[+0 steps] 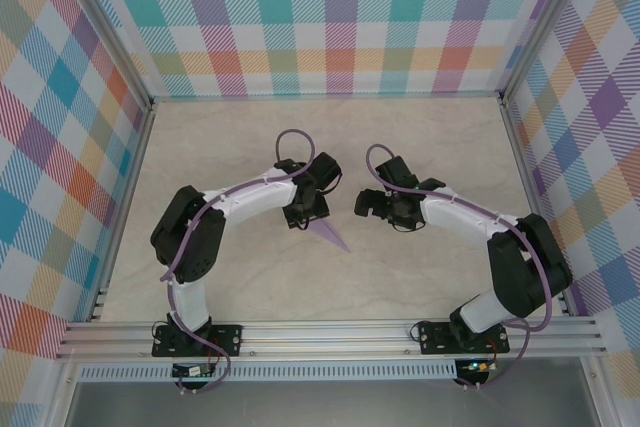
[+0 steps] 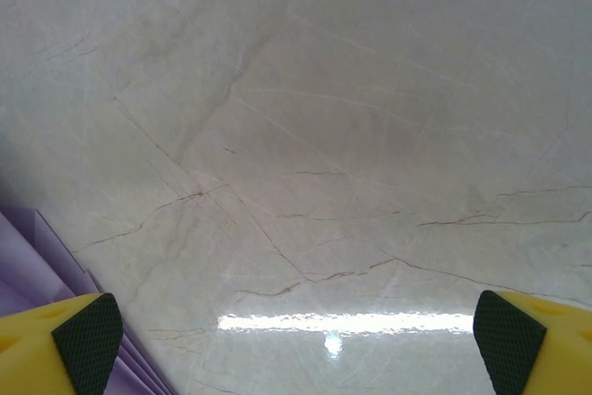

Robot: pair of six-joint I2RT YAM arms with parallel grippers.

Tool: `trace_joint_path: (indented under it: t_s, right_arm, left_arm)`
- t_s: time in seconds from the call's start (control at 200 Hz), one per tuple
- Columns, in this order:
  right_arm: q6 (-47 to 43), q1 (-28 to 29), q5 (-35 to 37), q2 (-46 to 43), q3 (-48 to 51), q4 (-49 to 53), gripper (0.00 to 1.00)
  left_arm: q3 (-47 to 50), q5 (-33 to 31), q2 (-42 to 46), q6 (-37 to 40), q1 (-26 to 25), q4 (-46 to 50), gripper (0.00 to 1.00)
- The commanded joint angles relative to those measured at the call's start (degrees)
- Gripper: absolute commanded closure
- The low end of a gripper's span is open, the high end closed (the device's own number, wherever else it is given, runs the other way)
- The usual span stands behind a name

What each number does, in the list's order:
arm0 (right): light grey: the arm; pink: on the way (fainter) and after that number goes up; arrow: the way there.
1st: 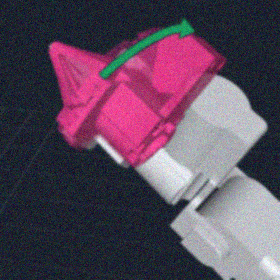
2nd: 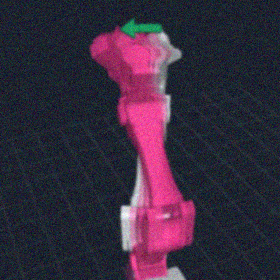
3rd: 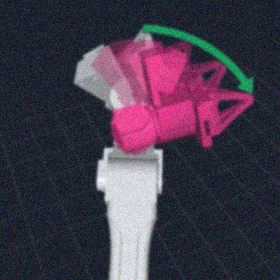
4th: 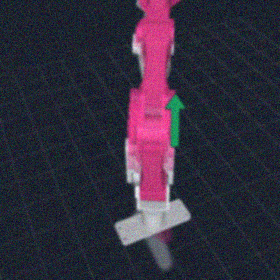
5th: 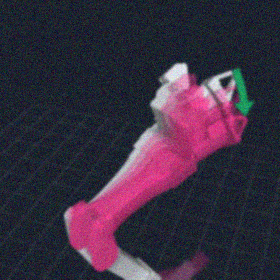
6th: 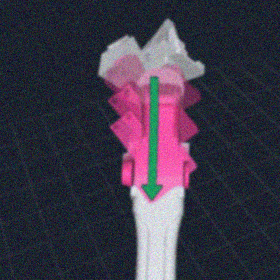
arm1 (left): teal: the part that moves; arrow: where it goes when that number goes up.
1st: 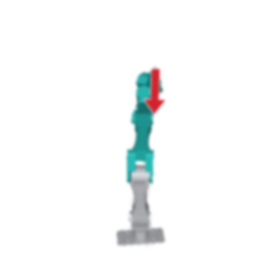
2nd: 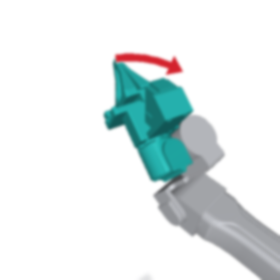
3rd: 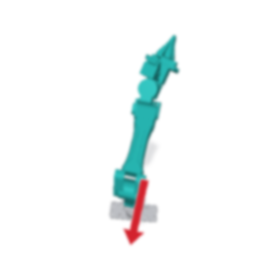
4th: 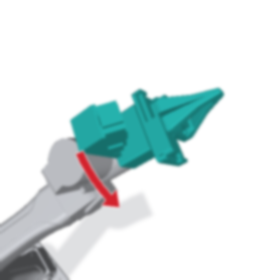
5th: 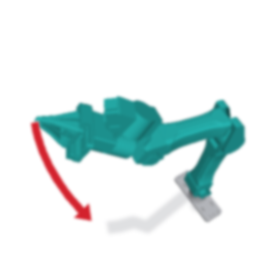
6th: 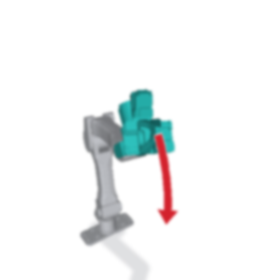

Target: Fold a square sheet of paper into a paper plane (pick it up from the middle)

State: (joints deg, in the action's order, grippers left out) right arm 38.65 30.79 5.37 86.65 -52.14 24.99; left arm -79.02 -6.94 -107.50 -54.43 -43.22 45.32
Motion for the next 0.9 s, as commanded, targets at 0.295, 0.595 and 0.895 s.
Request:
trace_joint_path:
  t_s: [0.295,0.595,0.895]
  right_arm:
    - [1.1,-0.3,-0.4,0.7,-0.5,1.3,0.00]
    - [1.4,-0.8,-1.4,-1.8,-1.5,1.6,0.00]
    - [2.9,-5.0,-2.1,-12.3,-1.7,3.2,0.01]
  left_arm:
    - [0.5,1.7,-2.2,-0.3,-0.6,-1.7,0.73]
    - [-1.9,0.1,4.6,4.8,-0.7,-1.6,0.99]
    - [4.2,14.9,14.3,14.7,1.8,-19.4,1.00]
